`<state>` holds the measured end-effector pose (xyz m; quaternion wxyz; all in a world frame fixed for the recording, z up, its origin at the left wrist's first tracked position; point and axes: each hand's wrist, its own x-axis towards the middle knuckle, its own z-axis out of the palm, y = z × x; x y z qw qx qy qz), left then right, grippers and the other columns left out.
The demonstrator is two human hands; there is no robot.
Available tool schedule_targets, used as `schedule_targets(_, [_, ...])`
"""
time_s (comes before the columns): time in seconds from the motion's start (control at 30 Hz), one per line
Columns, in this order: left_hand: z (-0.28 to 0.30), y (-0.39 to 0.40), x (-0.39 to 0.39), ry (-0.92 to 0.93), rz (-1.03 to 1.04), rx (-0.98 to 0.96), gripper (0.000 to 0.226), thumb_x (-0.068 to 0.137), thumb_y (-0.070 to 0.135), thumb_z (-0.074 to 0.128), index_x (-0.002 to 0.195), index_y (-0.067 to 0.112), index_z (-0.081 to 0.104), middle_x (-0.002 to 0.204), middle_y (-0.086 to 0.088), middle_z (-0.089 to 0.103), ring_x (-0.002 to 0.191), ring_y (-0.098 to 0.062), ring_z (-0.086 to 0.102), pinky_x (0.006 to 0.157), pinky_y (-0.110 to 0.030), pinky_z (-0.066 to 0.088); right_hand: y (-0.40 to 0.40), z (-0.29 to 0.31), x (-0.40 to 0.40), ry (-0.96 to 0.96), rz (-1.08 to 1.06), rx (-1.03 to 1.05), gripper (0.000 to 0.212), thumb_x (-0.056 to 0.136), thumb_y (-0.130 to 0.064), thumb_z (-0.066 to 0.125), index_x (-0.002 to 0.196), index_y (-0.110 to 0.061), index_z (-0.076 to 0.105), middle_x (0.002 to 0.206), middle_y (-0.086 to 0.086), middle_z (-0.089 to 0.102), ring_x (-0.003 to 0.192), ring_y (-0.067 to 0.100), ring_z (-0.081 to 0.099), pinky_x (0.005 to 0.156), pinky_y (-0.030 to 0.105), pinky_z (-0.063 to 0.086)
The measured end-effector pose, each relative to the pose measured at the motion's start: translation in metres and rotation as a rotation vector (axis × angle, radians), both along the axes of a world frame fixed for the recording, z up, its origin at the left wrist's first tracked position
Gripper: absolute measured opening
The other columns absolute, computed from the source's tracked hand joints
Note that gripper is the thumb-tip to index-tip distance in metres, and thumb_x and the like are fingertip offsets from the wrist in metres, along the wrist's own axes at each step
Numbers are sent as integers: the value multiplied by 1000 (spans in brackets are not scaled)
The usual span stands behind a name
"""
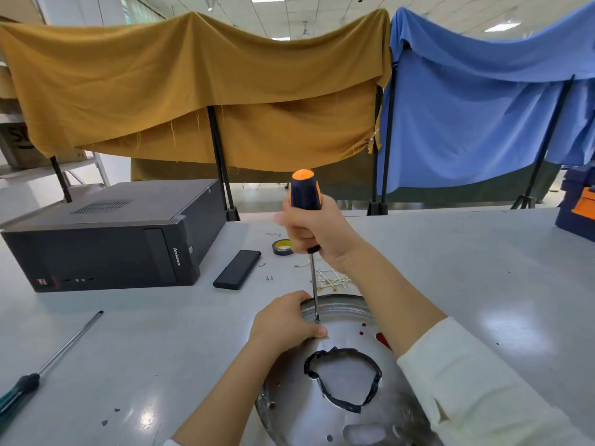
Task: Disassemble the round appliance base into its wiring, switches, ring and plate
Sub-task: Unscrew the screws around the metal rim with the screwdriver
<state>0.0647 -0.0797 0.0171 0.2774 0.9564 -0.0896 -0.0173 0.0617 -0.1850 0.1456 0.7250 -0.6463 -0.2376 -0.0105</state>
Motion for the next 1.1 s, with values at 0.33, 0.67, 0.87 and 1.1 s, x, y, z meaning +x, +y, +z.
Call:
schedule_targets(0.33, [-1,0,1,1,10,-5,54,59,54,71,108,38,53,96,17,58,88,-11,55,60,-25,35,10,-3,-10,-91,-563,-31,21,91,-20,58,88,-22,38,79,-2,43,61,5,44,42,5,36])
schedule_targets(0.67, [-1,1,2,-4,-1,8,59,62,54,72,115,37,52,106,15,58,90,-10,52,67,-26,36,-12,2,-1,6,64,36,23,80,-4,61,66,-16,47,51,-2,35,42,12,29,44,22,31])
schedule_targets(0.87, [-1,1,1,-4,2,-6,54,61,53,72,110,38,53,103,15,60,89,-11,55,64,-26,36,2,-4,-10,-136,-564,-30,33,87,-23,65,97,-19,34,88,0,47,68,10,50,47,7,41])
schedule_targets(1.1, [0,0,0,-3,-6,-2,54,63,52,73,111,38,54,98,17,58,88,-10,54,66,-26,37,-2,2,-5,-74,-250,59,23,87,-9,56,72,-14,41,53,-2,37,42,11,33,40,21,30])
